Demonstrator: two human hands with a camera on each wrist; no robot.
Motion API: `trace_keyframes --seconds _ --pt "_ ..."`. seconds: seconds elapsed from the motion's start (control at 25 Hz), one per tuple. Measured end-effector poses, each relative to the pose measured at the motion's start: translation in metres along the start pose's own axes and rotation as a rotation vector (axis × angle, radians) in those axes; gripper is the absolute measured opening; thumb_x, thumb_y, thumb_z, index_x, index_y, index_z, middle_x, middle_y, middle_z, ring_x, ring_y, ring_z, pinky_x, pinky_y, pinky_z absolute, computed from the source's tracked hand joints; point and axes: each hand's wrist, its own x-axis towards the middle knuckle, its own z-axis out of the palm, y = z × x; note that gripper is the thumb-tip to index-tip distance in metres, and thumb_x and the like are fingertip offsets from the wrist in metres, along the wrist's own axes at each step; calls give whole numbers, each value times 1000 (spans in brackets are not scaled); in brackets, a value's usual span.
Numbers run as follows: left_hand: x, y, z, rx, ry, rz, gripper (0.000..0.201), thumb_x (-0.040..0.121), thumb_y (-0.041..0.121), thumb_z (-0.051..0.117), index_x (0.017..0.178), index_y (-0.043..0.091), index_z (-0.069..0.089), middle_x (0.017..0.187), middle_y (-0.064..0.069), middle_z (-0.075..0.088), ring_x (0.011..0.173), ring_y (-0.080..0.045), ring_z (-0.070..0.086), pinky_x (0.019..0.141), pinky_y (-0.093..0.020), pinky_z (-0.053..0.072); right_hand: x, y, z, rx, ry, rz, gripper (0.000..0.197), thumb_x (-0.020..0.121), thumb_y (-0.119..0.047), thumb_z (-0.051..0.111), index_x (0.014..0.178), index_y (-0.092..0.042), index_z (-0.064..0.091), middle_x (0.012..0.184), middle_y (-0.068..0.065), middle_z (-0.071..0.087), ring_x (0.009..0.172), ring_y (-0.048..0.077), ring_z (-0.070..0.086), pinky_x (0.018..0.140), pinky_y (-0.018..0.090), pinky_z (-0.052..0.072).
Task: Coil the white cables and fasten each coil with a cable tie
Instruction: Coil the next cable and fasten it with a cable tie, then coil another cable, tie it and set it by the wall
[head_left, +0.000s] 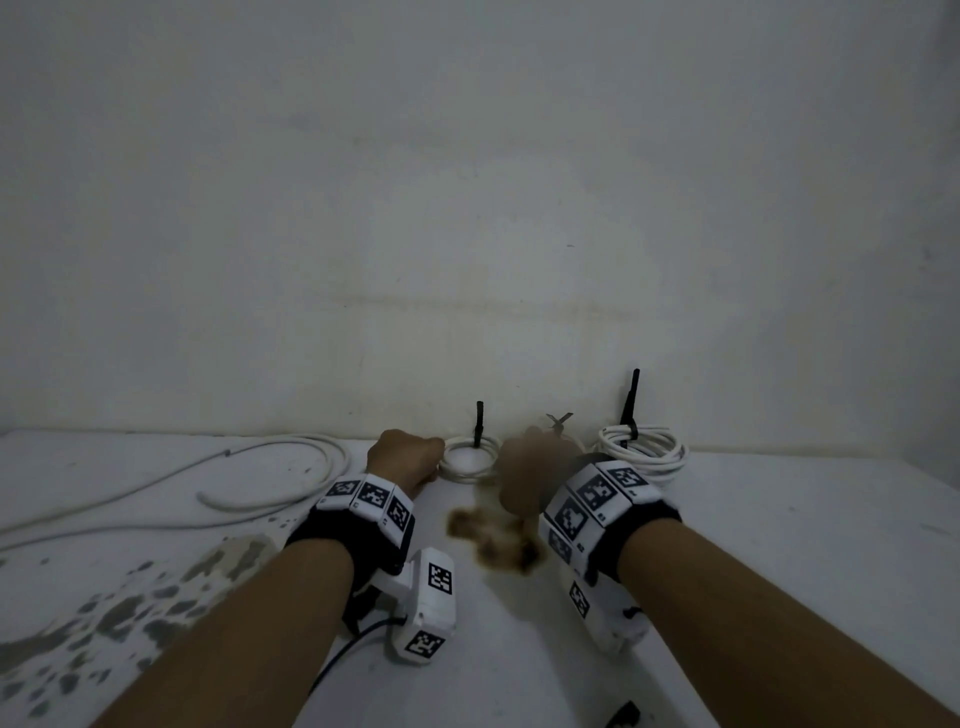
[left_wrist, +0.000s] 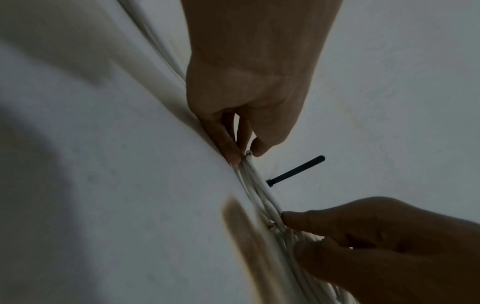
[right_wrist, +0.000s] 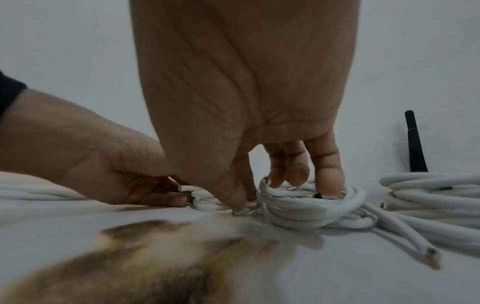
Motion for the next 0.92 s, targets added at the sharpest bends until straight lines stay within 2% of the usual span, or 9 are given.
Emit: trace_keyframes --seconds 0.08,0.16,0.36,0.44,0.52,0.64,0.76,0.84,0.92 --pt "3 -3 -3 3 -44 13 20 81 16 60 64 9 55 80 -13 66 72 -23 59 66 -24 47 -3 1 2 -55 3 2 35 90 -22 54 122 -9 58 128 19 49 120 38 52 98 43 47" --pt "2 -1 -5 -83 -62 23 24 92 6 54 68 10 52 79 -10 60 66 -19 58 64 -23 52 -7 1 2 -86 -36 9 39 89 -24 56 125 -9 58 129 20 47 122 40 49 101 46 46" --pt "-29 10 -26 -51 -106 -34 19 95 4 52 76 5 53 76 -14 56 62 -21 54 56 -28 52 -22 -12 -16 29 -17 22 52 91 -23 51 142 -16 45 140 16 40 134 38 37 108 49 39" --pt "-38 9 -41 106 -112 12 14 95 8 53 81 6 56 87 -14 60 65 -19 56 56 -27 52 -31 -22 -26 29 15 -4 47 93 -23 50 139 -14 48 137 14 45 130 35 42 106 47 41" --pt "-51 9 -62 247 -143 62 10 92 11 53 90 5 61 93 -14 61 72 -22 59 63 -30 55 -37 -37 -37 34 59 -47 33 92 -22 53 122 -10 57 123 13 54 116 33 53 96 39 46" --pt "-70 6 -106 454 -129 116 20 92 20 52 94 5 64 94 -13 63 83 -27 62 72 -35 58 -48 -72 -55 43 76 -105 24 91 -19 55 112 -9 63 113 10 62 104 31 62 83 34 51" --pt "-89 0 -168 603 -79 99 34 91 26 52 106 -2 66 109 -13 69 98 -28 66 71 -26 51 -59 -122 -75 52 46 -183 27 90 -17 57 112 -7 67 115 12 67 104 33 67 86 38 56" --pt "-102 -10 -218 635 -40 26 38 87 30 58 107 -2 67 111 -14 71 101 -28 68 72 -27 49 -65 -161 -84 51 30 -249 31 91 -19 59 119 -8 66 121 15 66 105 34 66 91 43 57" --pt "-121 -25 -276 667 55 -22 39 88 29 61 113 -1 64 116 -16 68 104 -28 67 70 -27 48 -69 -210 -87 49 15 -340 28 92 -21 58 117 -10 65 119 15 65 95 33 65 88 42 57"
